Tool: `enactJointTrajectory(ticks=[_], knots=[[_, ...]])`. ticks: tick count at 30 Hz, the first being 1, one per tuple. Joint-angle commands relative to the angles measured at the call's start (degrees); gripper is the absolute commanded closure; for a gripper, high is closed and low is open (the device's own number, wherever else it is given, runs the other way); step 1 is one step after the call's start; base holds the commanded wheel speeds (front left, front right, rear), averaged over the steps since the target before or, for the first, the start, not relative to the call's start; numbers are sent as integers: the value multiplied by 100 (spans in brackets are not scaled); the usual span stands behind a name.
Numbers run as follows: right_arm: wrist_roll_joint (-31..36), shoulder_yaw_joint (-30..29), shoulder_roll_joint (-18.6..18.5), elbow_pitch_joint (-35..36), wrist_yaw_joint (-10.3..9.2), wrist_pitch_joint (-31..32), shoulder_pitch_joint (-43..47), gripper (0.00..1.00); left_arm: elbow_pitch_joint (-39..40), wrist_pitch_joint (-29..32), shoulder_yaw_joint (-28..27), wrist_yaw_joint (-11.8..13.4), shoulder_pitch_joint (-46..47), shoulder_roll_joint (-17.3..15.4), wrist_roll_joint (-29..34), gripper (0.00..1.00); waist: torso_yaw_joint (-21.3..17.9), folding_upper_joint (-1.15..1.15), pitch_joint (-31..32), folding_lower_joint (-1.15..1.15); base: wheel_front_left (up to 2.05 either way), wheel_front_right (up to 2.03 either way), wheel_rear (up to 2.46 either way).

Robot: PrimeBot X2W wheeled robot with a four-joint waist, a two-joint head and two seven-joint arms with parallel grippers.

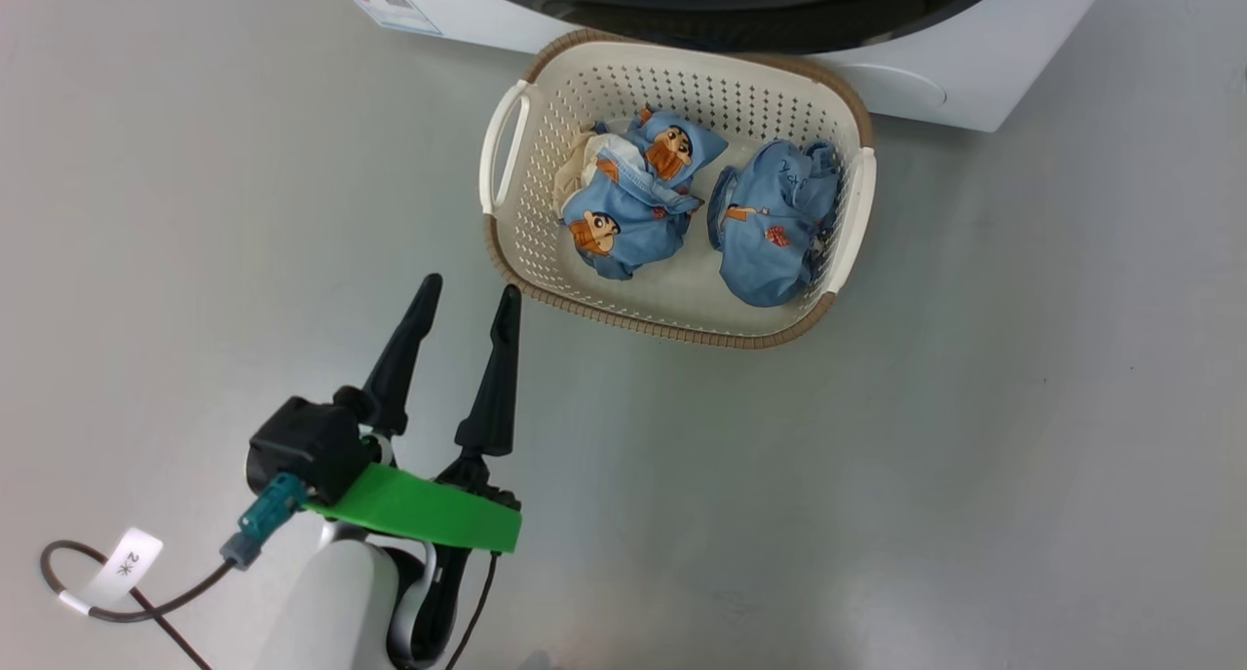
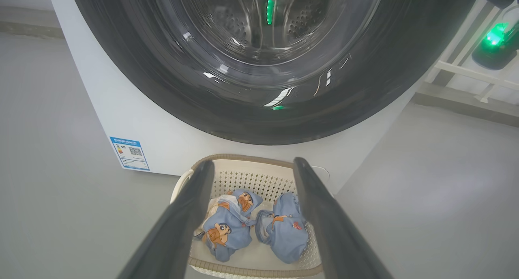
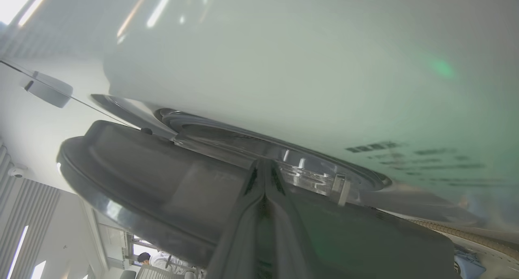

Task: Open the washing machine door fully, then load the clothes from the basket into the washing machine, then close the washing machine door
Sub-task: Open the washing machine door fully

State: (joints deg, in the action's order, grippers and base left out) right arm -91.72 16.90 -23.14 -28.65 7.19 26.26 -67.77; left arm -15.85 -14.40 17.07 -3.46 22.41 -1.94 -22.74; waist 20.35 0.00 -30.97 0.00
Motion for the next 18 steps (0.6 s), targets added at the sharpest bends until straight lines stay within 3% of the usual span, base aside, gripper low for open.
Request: enactJointTrajectory(ticks=[1,18], knots=[[84,92,180,191,30,82,18,100,128,-60,-144,42,31,-94,-57,0,0,0,34,0,0,0,0],[179,498,355,319,30,292,747,100,-21,-60,-367,-1,-280,-94,167,0,-188,0,676,0,0,0,0]])
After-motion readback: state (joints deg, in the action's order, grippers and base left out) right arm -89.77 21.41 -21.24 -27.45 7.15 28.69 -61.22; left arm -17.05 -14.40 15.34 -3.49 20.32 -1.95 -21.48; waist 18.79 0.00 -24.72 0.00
